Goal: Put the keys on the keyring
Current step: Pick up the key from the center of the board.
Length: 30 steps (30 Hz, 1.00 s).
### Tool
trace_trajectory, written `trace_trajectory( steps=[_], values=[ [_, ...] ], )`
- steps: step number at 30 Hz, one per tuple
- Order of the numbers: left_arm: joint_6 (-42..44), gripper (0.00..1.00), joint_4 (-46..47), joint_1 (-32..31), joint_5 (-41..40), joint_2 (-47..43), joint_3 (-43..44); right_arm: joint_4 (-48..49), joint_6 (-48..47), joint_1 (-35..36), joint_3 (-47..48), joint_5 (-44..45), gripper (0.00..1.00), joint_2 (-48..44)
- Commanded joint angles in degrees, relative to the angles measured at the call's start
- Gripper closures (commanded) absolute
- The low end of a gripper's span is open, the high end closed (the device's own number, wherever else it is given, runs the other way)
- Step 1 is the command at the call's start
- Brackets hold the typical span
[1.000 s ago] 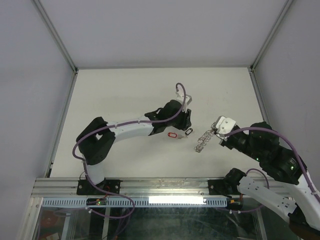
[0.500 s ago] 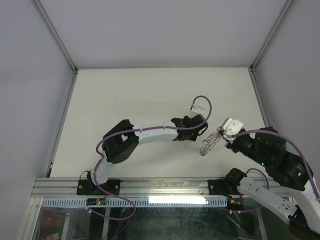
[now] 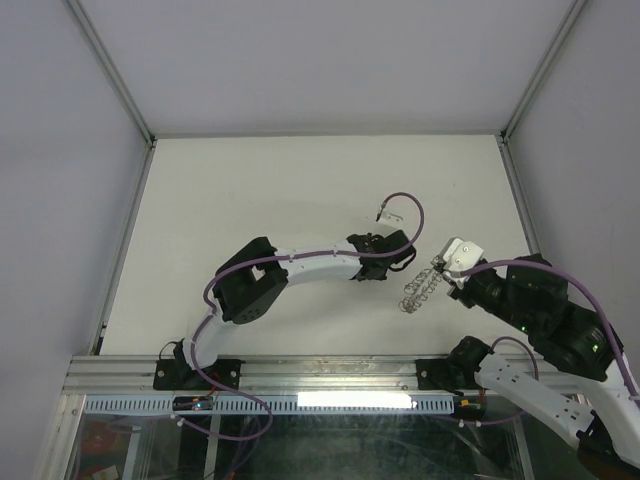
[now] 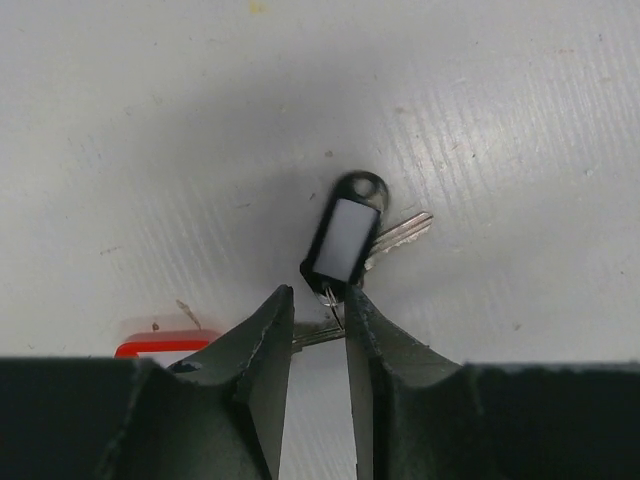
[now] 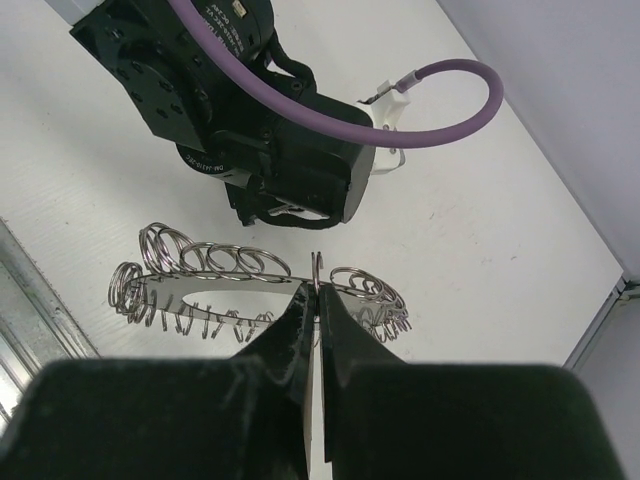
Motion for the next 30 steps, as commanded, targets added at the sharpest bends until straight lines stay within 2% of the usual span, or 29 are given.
trace_trajectory(
  steps=[1,4,10,20,25,30],
  values=[
    [-0.86,0.78,0.25,0.04,-0.33,0.31,2.53,3.42,0.7,0.21,0.12,-0.79,1.0,-0.42],
    [-0.78,0.8,0.18,0.04,0.11,0.33,2.28,3.55,0.7,0.19,-0.06,-0.79,1.0,-0.31],
    [-0.4,1.0,0.28,0.04,-0.12,-0.23,1.58,3.57,0.55,0.19,-0.3,-0.7,1.0,-0.24],
    [3.07,1.0,3.11,0.66,-2.71,-7.07,-3.56,3.38,0.66,0.18,-0.56,-0.61,1.0,-0.31],
    [2.81,1.0,10.64,2.4,1.22,-13.8,-12.07,3.52,0.71,0.15,-1.06,-0.53,1.0,-0.5],
    [3.02,1.0,14.89,3.83,5.06,-17.09,-15.95,3.56,0.79,0.17,-1.36,-0.38,1.0,-0.62]
  ],
)
